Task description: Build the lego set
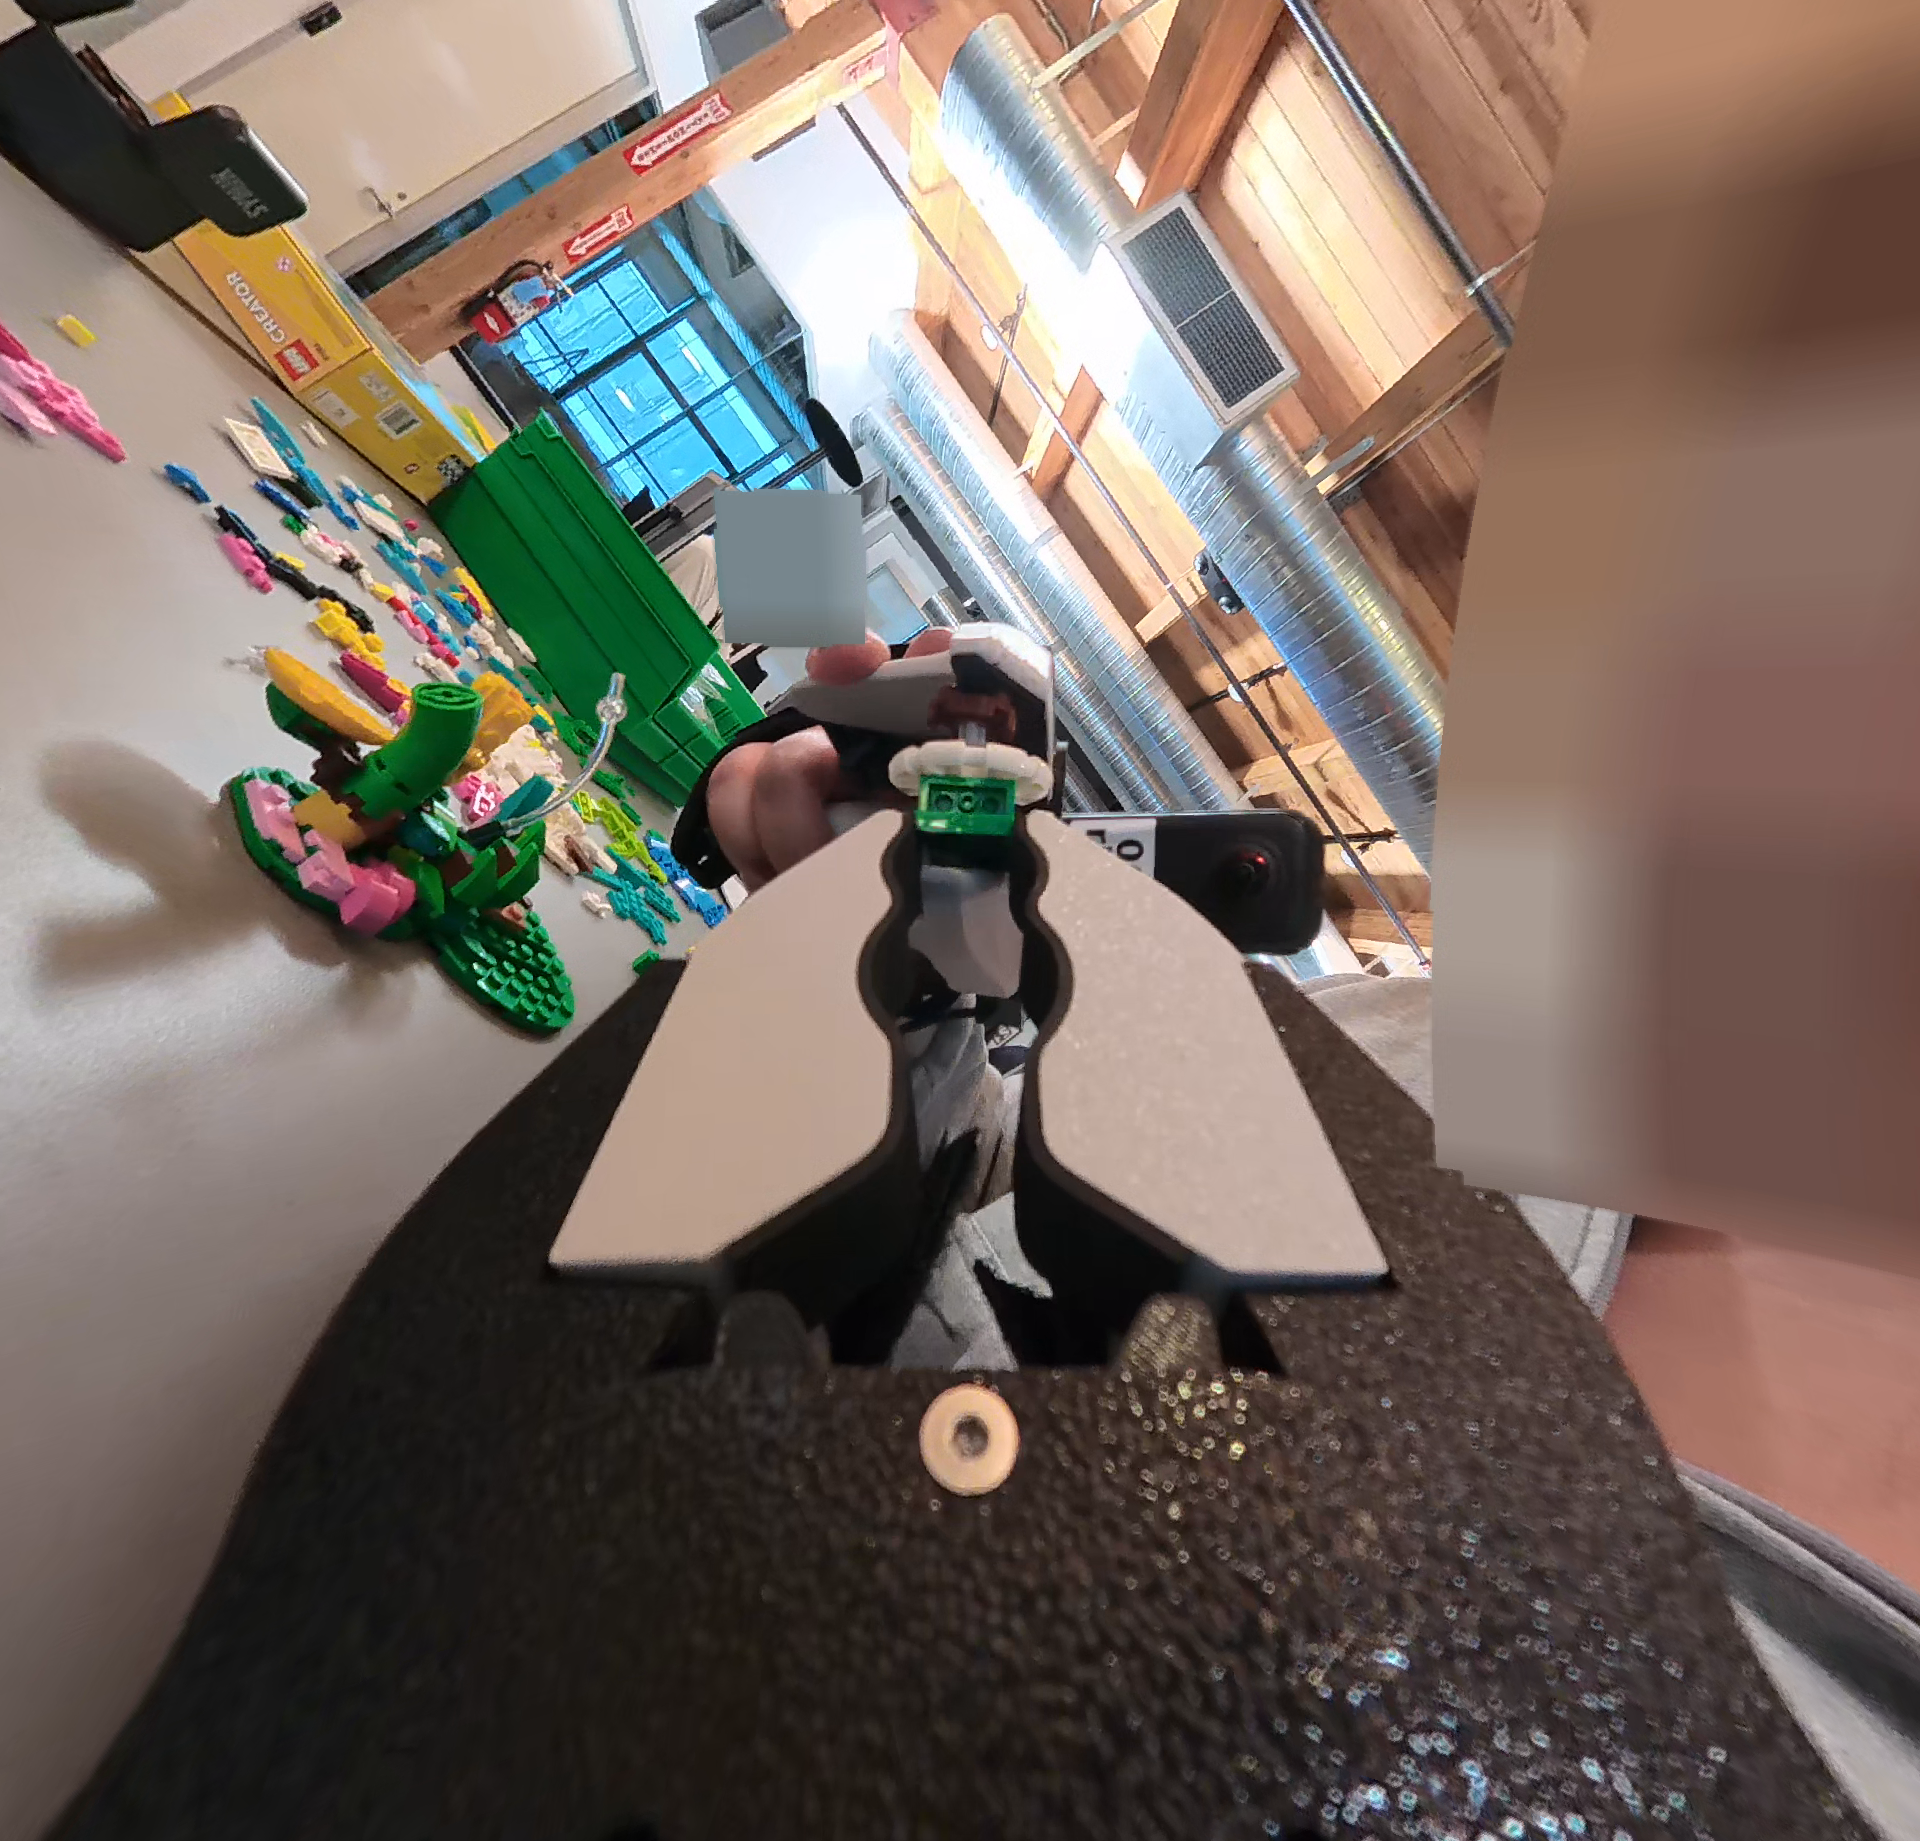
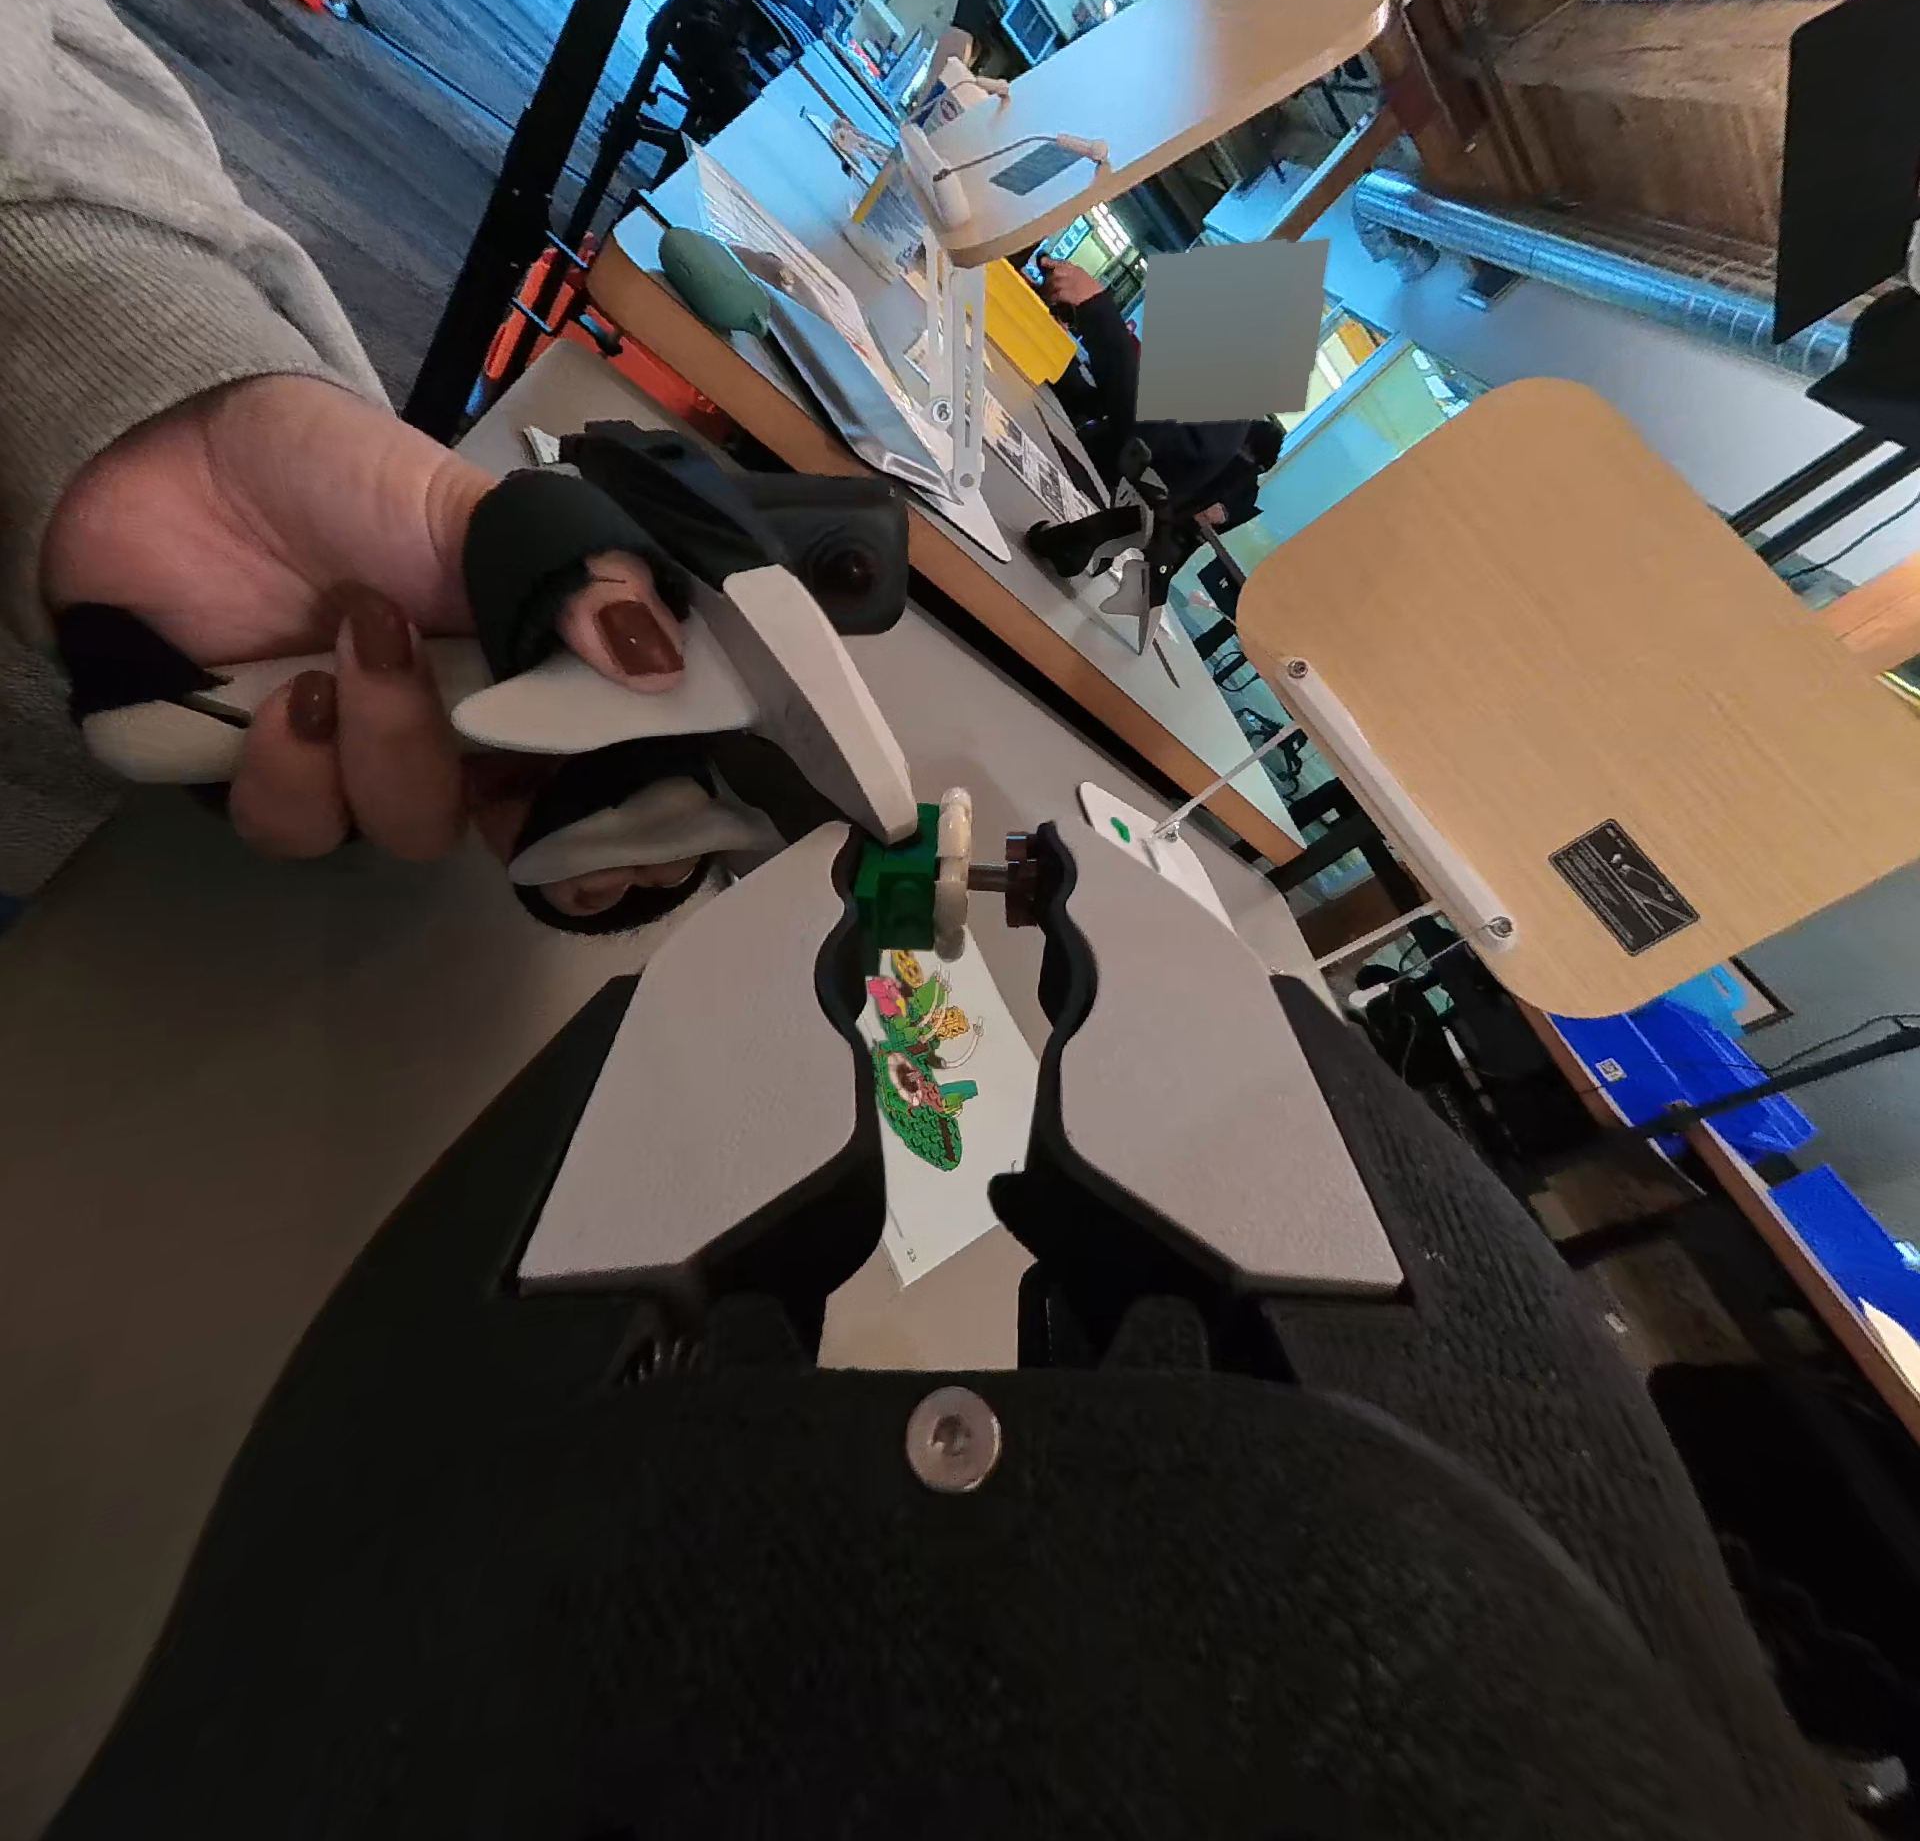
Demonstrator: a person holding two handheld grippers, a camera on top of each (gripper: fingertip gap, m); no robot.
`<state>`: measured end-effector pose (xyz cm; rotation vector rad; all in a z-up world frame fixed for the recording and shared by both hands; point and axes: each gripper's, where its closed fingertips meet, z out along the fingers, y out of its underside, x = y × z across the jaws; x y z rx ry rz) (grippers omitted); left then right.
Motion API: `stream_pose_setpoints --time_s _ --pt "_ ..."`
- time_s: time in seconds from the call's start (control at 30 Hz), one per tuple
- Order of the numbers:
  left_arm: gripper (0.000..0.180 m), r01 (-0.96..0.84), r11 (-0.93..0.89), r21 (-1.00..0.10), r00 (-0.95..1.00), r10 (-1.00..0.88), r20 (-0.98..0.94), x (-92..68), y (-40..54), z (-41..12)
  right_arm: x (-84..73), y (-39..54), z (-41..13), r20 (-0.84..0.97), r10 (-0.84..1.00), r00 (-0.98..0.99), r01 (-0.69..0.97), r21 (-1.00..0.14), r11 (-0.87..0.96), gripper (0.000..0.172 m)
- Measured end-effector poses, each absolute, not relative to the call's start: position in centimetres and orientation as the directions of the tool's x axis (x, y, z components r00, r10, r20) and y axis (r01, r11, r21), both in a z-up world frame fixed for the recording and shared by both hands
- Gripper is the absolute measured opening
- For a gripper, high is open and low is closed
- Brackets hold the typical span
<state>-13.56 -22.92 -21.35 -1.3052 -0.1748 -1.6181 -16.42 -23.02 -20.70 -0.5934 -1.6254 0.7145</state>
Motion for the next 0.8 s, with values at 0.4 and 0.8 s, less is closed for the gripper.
stream_pose_setpoints --time_s 0.4,0.8 --pt "0.016 0.748 -0.496 -0.441 0.050 -0.620 0.783 -13.30 -23.16 -20.93 -15.92 -23.11 -20.28 0.593 0.783 -0.187 -0.041 -0.801 0.597 0.039" --pt "0.016 0.735 -0.502 -0.456 0.059 -0.622 0.781 -13.14 -23.24 -21.02 -15.66 -23.50 -20.58 0.565 0.792 -0.233 -0.047 -0.819 0.571 0.033"
